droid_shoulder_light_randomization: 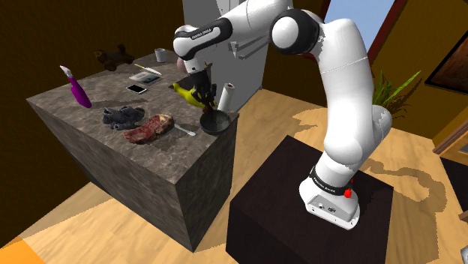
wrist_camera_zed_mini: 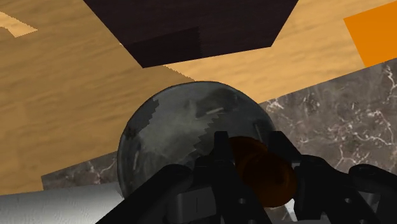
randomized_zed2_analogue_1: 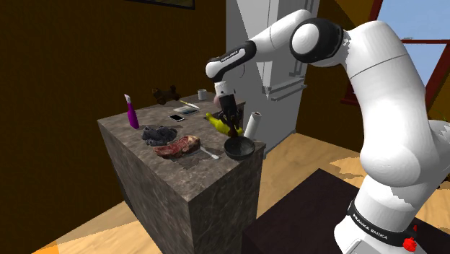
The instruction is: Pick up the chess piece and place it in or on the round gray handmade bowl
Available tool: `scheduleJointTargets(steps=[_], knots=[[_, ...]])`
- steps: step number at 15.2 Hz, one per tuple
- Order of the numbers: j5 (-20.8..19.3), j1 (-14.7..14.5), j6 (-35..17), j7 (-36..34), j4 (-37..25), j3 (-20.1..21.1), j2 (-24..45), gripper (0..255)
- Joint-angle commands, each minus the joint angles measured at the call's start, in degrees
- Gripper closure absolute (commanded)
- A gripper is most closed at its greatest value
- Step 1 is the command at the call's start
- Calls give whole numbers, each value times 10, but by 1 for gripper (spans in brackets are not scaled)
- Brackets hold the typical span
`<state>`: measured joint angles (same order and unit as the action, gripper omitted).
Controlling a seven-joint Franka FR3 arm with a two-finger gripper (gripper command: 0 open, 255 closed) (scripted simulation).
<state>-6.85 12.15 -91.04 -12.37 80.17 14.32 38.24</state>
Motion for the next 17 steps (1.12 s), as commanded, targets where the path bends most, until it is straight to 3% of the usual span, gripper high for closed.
scheduleJointTargets(steps=[1, 10, 17], knots=[[-2, 0, -10, 1, 2, -1, 8, 255], [-8, -2, -58, -2, 18, -6, 40, 255], [-8, -2, -58, -2, 18, -6, 40, 255]])
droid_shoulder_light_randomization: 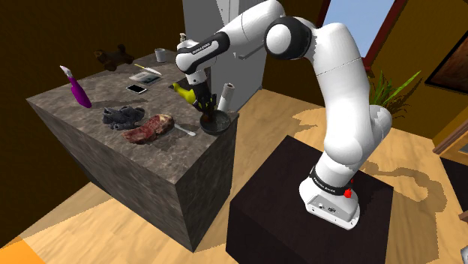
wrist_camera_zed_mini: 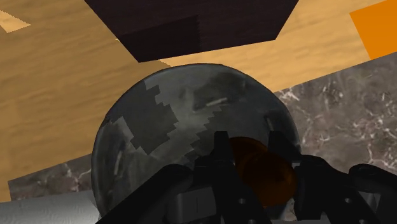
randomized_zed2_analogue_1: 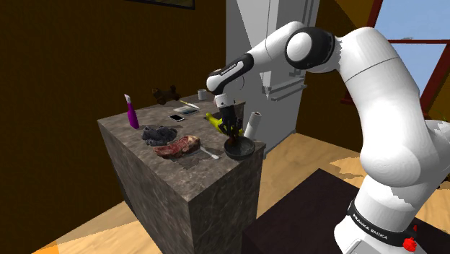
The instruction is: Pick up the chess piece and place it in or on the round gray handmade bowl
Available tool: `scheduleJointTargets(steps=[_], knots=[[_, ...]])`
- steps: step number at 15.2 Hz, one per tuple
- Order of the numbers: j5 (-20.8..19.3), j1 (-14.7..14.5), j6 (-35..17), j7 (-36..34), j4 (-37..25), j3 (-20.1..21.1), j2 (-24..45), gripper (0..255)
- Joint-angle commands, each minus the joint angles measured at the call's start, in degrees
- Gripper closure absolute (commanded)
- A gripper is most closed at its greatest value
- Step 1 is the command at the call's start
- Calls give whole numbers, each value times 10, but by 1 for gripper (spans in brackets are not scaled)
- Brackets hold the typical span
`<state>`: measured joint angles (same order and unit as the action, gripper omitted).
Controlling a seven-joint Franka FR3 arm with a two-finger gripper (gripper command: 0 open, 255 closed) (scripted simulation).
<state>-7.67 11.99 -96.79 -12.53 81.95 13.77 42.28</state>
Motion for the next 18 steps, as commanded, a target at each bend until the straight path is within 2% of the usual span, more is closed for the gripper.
scheduleJointTargets(steps=[1, 6, 10, 18], knots=[[0, 0, 0, 0, 0, 0, 0, 0], [0, 0, 0, 0, 0, 0, 0, 0], [1, -10, 81, 4, -99, 0, 17, 0], [1, -10, 81, 4, -99, 0, 17, 0]])
